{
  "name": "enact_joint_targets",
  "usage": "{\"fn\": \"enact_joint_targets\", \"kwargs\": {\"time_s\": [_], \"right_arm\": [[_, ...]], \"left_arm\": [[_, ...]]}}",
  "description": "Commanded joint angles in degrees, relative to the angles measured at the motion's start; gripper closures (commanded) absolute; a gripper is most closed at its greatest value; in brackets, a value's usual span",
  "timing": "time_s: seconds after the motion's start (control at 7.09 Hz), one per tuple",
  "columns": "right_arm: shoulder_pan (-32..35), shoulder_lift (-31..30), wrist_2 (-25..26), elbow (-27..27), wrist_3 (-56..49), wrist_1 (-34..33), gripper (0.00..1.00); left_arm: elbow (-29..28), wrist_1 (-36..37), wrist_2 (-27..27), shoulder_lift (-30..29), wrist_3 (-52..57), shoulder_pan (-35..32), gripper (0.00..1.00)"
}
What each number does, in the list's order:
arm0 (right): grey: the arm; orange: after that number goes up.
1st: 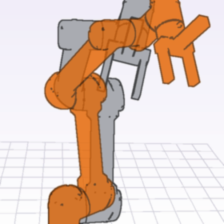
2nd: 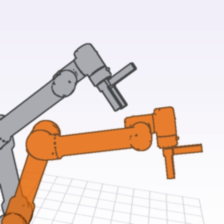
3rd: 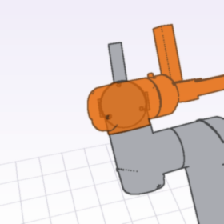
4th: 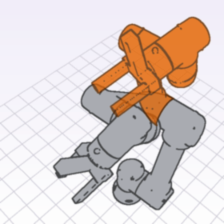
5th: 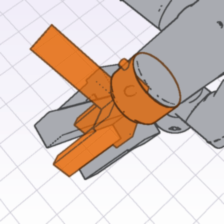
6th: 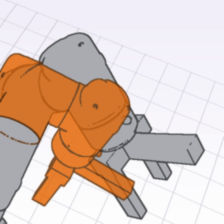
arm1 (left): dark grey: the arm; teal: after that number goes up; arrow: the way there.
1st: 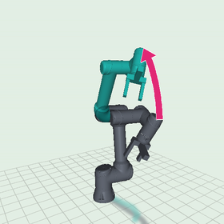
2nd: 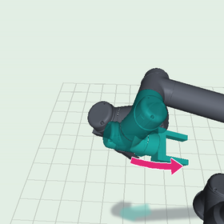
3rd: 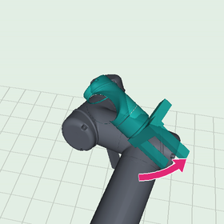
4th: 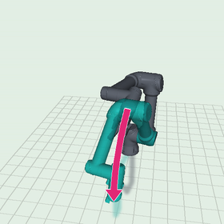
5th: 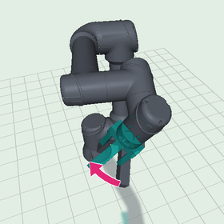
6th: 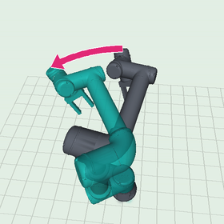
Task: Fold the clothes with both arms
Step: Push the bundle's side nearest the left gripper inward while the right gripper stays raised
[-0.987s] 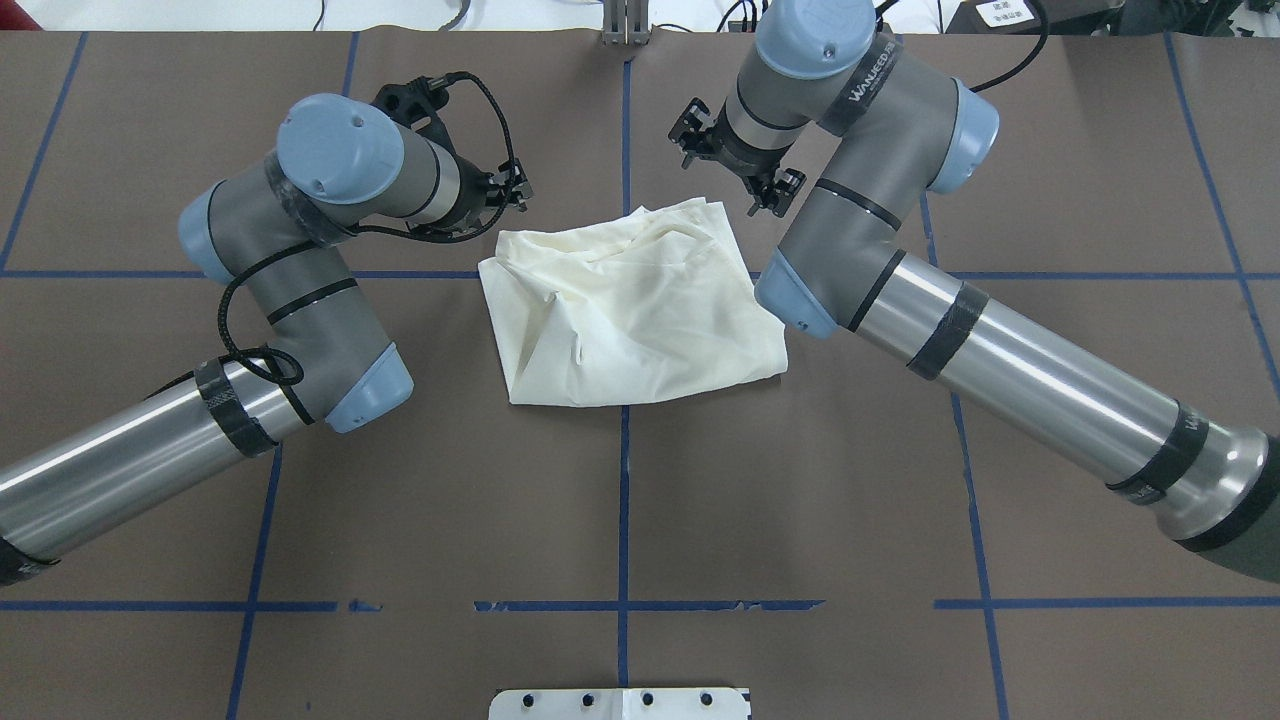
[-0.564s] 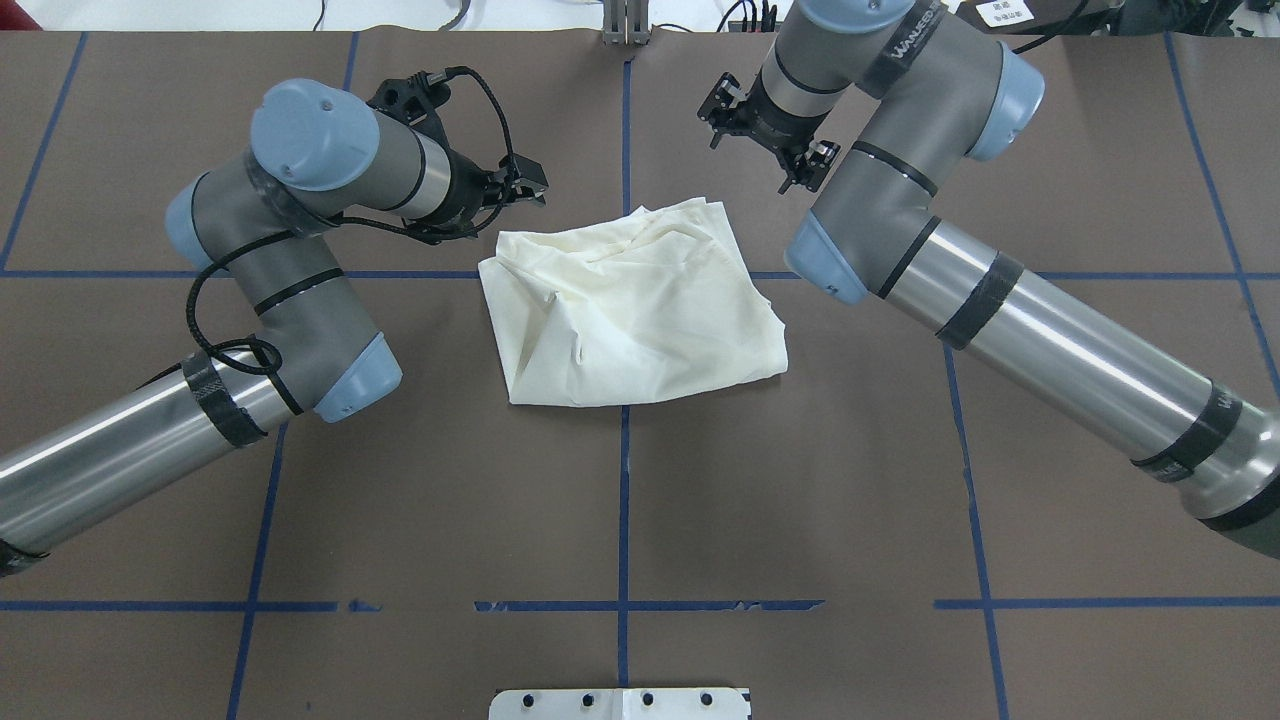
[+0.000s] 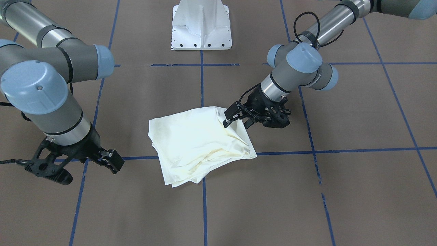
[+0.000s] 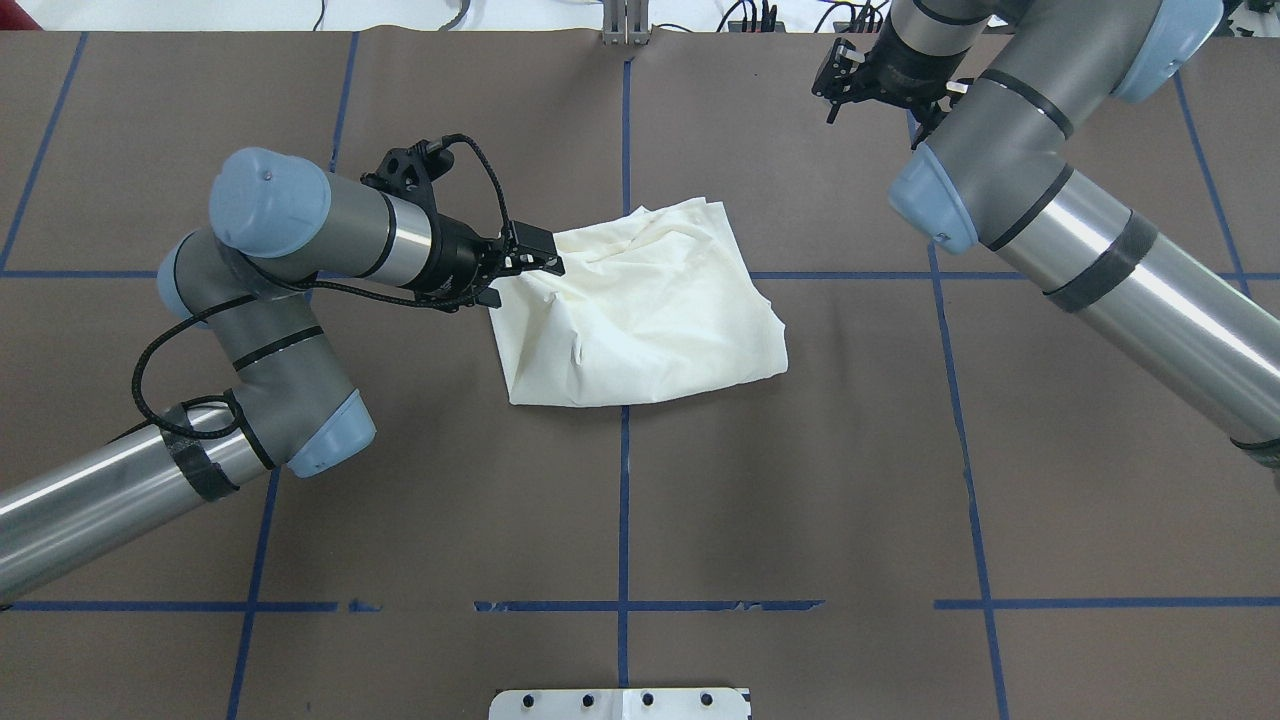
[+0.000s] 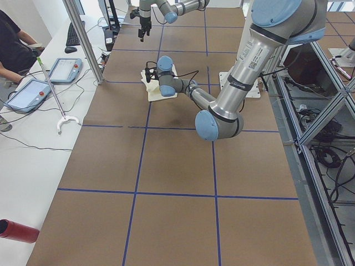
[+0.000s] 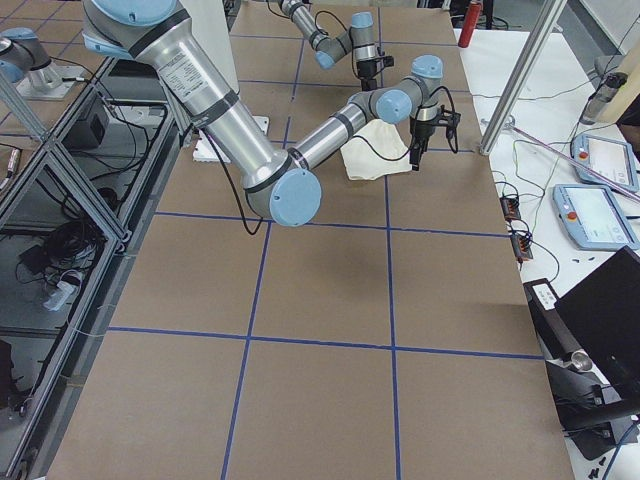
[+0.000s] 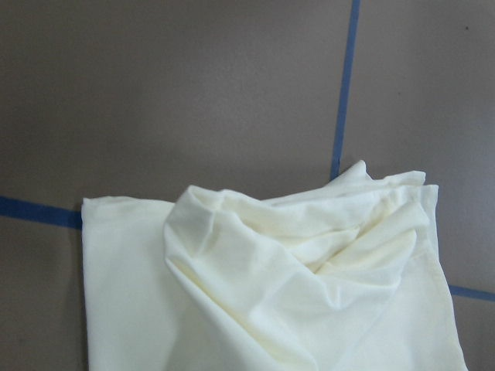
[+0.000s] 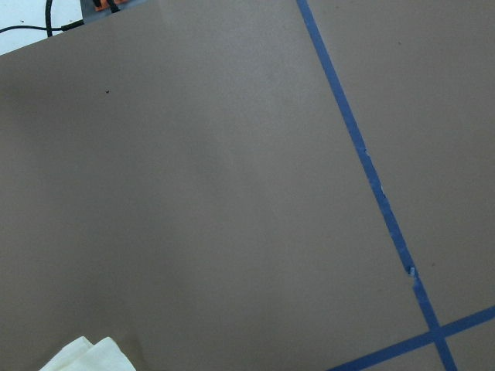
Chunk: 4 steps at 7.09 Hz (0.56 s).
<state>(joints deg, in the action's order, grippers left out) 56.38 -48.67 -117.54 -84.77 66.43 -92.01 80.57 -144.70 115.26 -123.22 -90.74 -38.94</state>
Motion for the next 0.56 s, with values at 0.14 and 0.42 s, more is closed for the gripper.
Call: {"fn": "enact_joint_targets", "kwargs": {"time_s": [0.14, 0.42], "right_arm": [[1.8, -2.0, -0.9, -2.1, -2.5, -0.5, 0.0], [1.8, -2.0, -0.8, -2.4, -2.5, -0.5, 0.0]], "left_arm": [[-8.5, -15.3, -0.5, -0.3, -1.3, 0.6, 0.0], [-11.5, -22.2, -0.5, -1.1, -4.4, 1.1, 0.0]]}}
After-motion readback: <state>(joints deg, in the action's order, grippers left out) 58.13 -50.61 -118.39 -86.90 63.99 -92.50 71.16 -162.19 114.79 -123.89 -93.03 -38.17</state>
